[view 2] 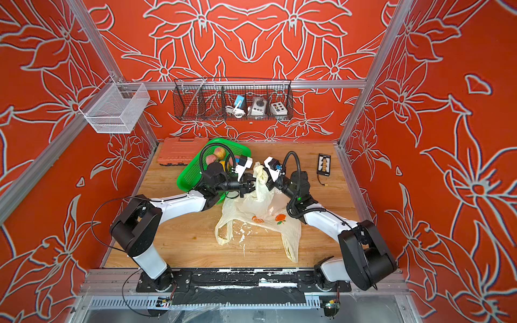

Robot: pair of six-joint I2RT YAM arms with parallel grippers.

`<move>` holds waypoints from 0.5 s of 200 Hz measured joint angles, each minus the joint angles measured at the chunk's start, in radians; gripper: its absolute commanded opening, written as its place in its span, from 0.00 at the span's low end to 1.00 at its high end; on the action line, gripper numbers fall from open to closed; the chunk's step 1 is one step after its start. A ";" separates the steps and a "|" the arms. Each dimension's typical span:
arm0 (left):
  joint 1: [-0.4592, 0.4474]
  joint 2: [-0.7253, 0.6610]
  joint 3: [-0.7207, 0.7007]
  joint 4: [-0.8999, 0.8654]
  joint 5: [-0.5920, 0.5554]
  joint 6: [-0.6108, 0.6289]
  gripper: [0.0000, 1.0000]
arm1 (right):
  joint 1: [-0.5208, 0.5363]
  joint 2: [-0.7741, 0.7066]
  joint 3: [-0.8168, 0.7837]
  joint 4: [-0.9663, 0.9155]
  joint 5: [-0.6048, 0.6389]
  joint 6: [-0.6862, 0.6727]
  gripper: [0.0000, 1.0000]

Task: Place the peach into a plastic bag & tie a knot
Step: Cross the plastic bag with the plastic bag.

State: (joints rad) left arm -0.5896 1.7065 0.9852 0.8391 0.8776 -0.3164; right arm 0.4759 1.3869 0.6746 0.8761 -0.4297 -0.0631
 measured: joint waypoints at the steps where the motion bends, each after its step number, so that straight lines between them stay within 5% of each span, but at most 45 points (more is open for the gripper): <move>1: 0.000 0.000 0.000 0.000 -0.005 0.002 0.00 | 0.000 0.001 0.000 0.001 0.000 0.002 0.00; 100: -0.019 -0.113 -0.072 -0.065 -0.044 0.041 0.39 | -0.059 0.097 0.117 0.158 -0.293 0.274 0.00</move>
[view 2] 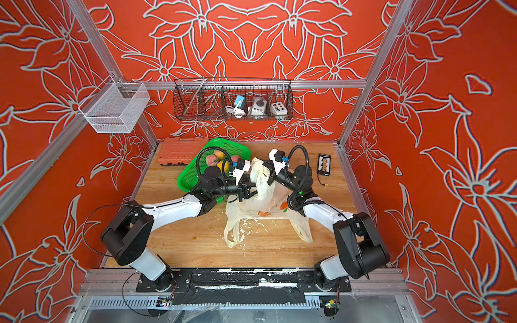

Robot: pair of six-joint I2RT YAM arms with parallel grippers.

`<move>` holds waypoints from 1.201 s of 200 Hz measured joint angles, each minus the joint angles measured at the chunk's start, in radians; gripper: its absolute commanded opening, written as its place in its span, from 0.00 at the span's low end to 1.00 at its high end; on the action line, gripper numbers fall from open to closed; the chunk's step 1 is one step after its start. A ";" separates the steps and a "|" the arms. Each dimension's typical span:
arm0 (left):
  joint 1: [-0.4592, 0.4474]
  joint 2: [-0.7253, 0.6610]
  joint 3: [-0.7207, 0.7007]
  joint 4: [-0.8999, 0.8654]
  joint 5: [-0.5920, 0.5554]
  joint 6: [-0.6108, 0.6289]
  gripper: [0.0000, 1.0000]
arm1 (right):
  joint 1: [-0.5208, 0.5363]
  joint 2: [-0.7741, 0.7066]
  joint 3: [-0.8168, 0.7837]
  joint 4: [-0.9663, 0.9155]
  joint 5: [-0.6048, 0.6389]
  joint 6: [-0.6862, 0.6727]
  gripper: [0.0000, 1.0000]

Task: Place the peach into a plastic bag & tie a knot
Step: Cross the plastic bag with the plastic bag.

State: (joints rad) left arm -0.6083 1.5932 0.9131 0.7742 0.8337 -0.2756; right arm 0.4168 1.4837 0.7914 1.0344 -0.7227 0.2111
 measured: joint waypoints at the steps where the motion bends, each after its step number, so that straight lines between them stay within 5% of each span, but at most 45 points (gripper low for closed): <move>1: 0.000 -0.002 0.000 -0.002 0.000 0.000 0.40 | 0.000 0.002 0.002 0.001 -0.003 0.002 0.00; 60: -0.003 -0.062 -0.048 -0.026 -0.003 0.006 0.42 | -0.010 0.108 0.090 0.101 -0.167 0.169 0.00; 122: 0.095 -0.260 -0.151 -0.185 -0.013 -0.015 0.53 | -0.033 0.110 0.090 0.164 -0.240 0.253 0.00; 140: 0.118 -0.327 -0.137 -0.270 -0.011 -0.016 0.50 | -0.033 0.113 0.090 0.183 -0.248 0.274 0.00; 164: 0.164 -0.381 -0.095 -0.357 -0.010 -0.012 0.33 | -0.033 0.117 0.090 0.198 -0.253 0.300 0.00; 240: 0.193 -0.198 0.093 -0.407 -0.023 0.010 0.32 | -0.023 0.114 0.090 0.203 -0.274 0.336 0.00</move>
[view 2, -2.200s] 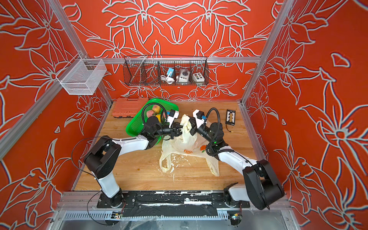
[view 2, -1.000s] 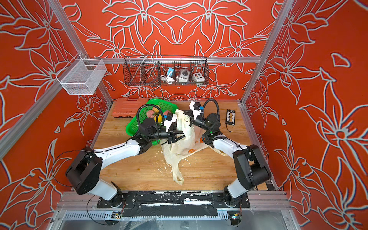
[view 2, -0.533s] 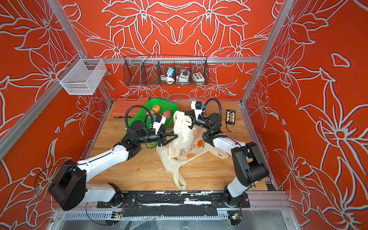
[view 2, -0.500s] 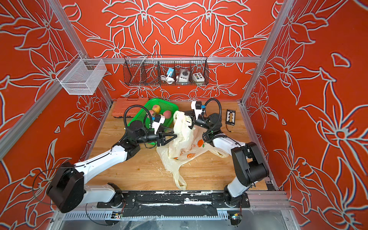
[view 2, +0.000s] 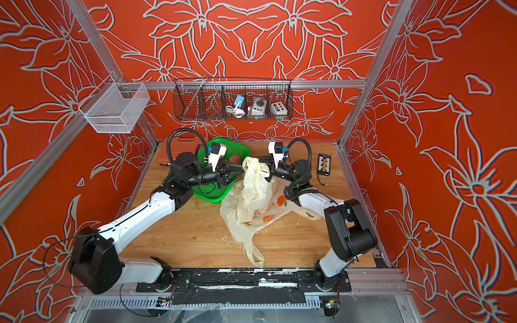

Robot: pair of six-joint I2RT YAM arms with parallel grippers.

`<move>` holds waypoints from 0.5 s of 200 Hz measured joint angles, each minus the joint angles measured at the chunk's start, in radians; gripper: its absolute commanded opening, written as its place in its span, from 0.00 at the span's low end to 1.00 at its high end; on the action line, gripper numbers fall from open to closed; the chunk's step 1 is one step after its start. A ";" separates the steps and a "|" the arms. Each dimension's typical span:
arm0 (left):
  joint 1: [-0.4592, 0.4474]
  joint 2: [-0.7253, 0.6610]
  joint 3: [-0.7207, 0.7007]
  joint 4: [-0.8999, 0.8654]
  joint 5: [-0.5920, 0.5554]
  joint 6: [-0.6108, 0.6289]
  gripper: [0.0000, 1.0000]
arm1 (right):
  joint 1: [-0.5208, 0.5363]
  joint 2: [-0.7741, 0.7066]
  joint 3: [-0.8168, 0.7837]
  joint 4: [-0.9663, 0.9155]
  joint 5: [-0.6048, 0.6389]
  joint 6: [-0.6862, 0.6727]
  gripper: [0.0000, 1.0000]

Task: Place the peach into a plastic bag & tie a knot
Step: Cross the plastic bag with the plastic bag.

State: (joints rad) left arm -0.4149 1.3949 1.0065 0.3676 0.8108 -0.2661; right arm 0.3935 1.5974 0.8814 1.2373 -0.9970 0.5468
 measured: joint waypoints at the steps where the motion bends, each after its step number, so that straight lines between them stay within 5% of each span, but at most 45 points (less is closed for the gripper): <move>1: 0.000 0.002 0.001 0.000 0.001 0.000 0.31 | 0.000 0.000 0.000 0.000 0.000 0.000 0.00; 46: 0.019 0.103 0.051 -0.007 0.001 0.007 0.16 | 0.014 -0.019 0.000 -0.006 -0.038 0.018 0.00; 100: 0.036 0.183 0.126 0.072 0.031 -0.062 0.13 | 0.031 -0.026 0.000 -0.013 -0.071 0.028 0.04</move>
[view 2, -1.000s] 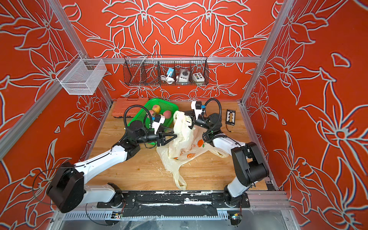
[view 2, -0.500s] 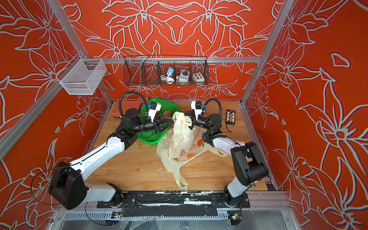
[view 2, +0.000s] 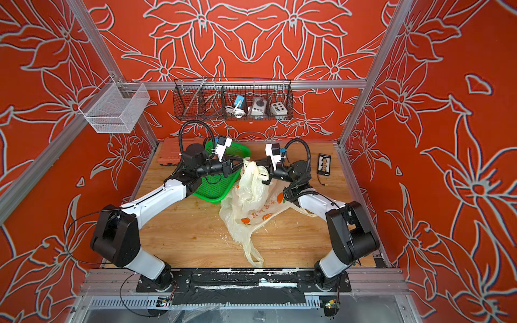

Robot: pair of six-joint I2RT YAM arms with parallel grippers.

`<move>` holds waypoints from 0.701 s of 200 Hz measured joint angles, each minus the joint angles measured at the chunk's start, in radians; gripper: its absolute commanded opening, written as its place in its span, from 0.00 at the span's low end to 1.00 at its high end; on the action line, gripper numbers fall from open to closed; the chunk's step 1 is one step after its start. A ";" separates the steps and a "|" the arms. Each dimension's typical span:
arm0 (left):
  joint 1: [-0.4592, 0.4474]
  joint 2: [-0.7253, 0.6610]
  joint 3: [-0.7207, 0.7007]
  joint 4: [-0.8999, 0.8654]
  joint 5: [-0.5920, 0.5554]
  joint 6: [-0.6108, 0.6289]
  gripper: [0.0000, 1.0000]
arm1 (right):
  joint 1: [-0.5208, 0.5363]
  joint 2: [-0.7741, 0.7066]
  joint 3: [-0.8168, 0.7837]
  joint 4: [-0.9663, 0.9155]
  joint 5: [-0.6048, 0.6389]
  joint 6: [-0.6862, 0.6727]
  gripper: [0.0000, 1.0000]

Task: Place the peach into a plastic bag & tie a knot
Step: Cross the plastic bag with the plastic bag.

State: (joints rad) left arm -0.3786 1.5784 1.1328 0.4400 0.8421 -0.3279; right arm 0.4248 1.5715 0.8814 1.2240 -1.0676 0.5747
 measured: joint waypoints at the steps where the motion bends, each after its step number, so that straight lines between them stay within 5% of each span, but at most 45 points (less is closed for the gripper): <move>1: 0.000 0.002 0.000 0.000 0.003 -0.002 0.13 | 0.000 0.000 0.000 -0.001 0.000 0.000 0.04; 42: 0.001 -0.025 -0.074 0.021 0.043 -0.045 0.34 | 0.002 0.000 0.000 -0.011 -0.002 0.002 0.05; 63: 0.001 -0.097 -0.137 -0.036 0.043 -0.035 0.36 | 0.003 0.000 0.000 -0.011 -0.001 0.005 0.05; 140: 0.051 -0.319 -0.153 -0.161 0.103 -0.013 0.09 | 0.014 0.006 0.004 -0.005 -0.003 0.016 0.01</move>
State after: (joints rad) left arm -0.3275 1.2591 0.9802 0.2787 0.9451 -0.3405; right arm 0.4389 1.5776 0.8852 1.2190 -1.0702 0.5911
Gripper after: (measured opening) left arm 0.118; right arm 0.054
